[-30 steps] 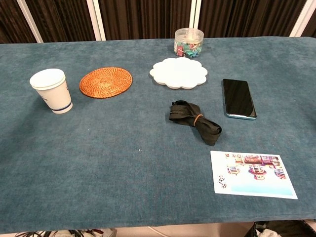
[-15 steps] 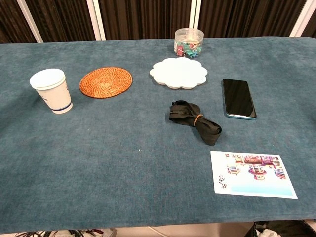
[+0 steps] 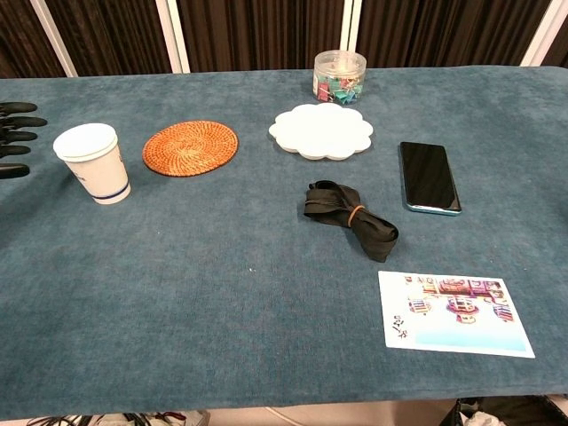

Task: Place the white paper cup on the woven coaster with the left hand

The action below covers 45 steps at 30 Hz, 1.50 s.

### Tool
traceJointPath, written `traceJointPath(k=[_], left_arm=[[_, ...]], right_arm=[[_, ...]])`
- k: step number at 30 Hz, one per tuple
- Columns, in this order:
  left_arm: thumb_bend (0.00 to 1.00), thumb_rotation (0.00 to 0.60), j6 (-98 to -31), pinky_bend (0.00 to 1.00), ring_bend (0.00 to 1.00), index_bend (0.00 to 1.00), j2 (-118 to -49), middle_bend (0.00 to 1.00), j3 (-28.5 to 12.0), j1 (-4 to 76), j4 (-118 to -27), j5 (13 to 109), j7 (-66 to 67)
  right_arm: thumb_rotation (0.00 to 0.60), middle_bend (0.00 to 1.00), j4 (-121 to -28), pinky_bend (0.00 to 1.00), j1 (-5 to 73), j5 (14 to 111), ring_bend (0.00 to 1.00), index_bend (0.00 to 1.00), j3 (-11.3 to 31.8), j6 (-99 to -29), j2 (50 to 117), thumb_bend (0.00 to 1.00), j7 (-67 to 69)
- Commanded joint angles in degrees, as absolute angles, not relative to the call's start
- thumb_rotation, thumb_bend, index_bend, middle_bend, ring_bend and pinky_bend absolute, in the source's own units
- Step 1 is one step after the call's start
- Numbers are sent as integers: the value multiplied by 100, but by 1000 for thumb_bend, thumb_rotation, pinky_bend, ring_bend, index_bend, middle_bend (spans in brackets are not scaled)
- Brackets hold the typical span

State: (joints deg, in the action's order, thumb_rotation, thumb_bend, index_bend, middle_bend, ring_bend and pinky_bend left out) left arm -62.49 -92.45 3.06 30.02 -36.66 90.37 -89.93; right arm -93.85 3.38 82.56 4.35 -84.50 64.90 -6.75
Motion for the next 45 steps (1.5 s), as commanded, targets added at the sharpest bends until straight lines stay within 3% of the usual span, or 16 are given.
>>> traceJointPath(k=[1,11,16,25,36,45], left_arm=[[162,600,-6204,0,0,0,-9375,40,344,3119,-3536,9141,-9054],[162,600,-5871,0,0,0,-9654,45,309,3566,-3421,9231,-8997],[173,600,-5808,0,0,4,-9723,98,282,3623,-3442,9192,-8895],[288,600,-5779,13,0,89,-9799,208,291,3618,-3463,9153,-8648],[377,600,-6025,47,9,285,-9694,339,108,3618,-3587,9027,-8506],[372,600,-6347,47,10,268,-9122,335,-144,3730,-4352,8950,-8135]], right_arm=[[600,15,-9399,184,337,8242,107,63,435,-8439,6489,110,-662],[600,15,-9411,184,342,8229,107,63,448,-8434,6477,109,-639],[600,15,-9415,184,343,8224,107,63,446,-8420,6473,110,-627],[600,15,-9423,184,348,8207,107,63,448,-8402,6468,110,-630],[600,15,-9433,184,348,8194,108,62,453,-8401,6472,109,-636],[600,15,-9452,184,341,8154,111,61,465,-8404,6478,110,-659]])
